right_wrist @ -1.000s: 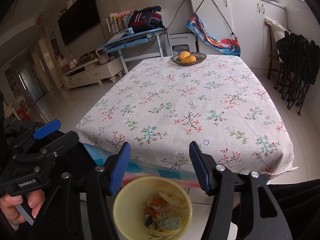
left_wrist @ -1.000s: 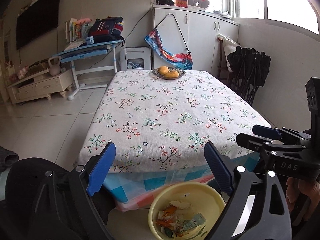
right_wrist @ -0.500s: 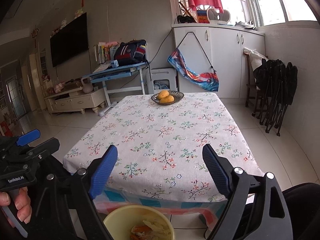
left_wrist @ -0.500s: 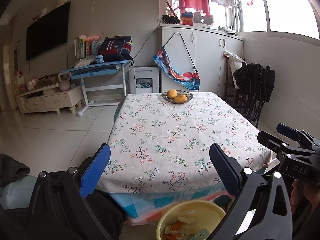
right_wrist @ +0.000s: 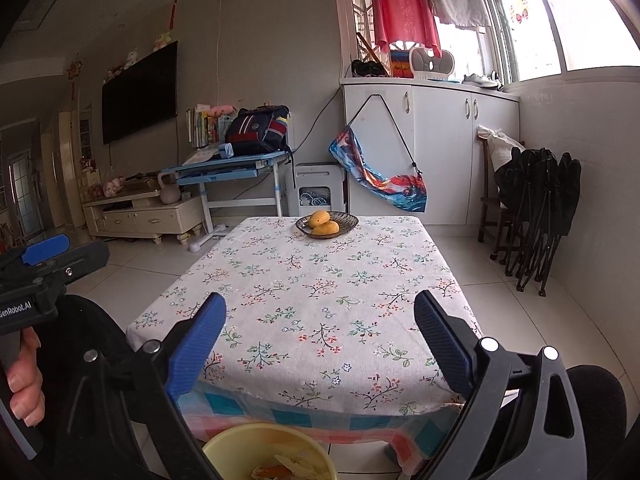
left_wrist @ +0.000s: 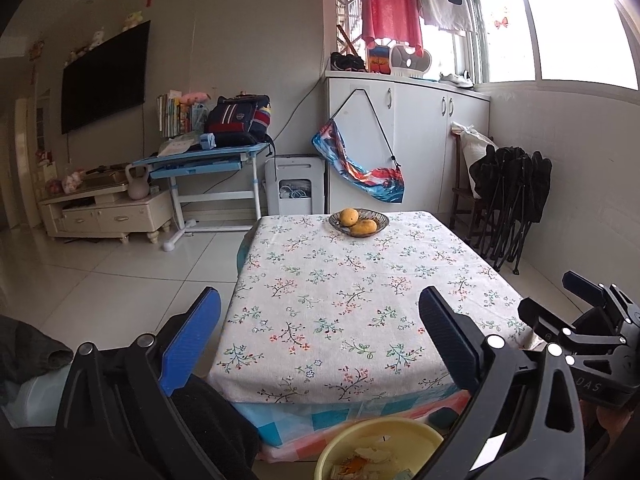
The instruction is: Collect trash
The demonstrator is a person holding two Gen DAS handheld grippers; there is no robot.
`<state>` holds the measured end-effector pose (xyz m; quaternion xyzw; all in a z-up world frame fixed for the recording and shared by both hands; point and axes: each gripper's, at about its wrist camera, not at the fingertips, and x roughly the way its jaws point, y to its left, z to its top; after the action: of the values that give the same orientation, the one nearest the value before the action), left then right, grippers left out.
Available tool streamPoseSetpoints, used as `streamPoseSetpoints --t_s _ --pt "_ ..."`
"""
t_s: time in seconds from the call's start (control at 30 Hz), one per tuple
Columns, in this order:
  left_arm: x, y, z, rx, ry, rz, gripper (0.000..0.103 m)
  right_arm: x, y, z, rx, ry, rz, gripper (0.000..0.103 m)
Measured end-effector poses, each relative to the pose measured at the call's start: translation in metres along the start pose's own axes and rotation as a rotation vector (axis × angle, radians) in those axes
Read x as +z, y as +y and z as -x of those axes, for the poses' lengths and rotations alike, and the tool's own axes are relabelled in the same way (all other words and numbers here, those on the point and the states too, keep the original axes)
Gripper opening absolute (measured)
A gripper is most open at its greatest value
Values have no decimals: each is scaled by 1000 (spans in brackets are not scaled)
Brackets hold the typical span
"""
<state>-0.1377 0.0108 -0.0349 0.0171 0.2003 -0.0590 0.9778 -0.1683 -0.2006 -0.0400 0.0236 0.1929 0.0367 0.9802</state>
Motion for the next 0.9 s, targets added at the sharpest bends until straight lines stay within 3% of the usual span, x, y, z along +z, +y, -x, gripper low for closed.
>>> streamPoseSetpoints --t_s 0.9 --pt "11 -1 9 54 -10 -10 96 -5 2 -4 -10 30 20 94"
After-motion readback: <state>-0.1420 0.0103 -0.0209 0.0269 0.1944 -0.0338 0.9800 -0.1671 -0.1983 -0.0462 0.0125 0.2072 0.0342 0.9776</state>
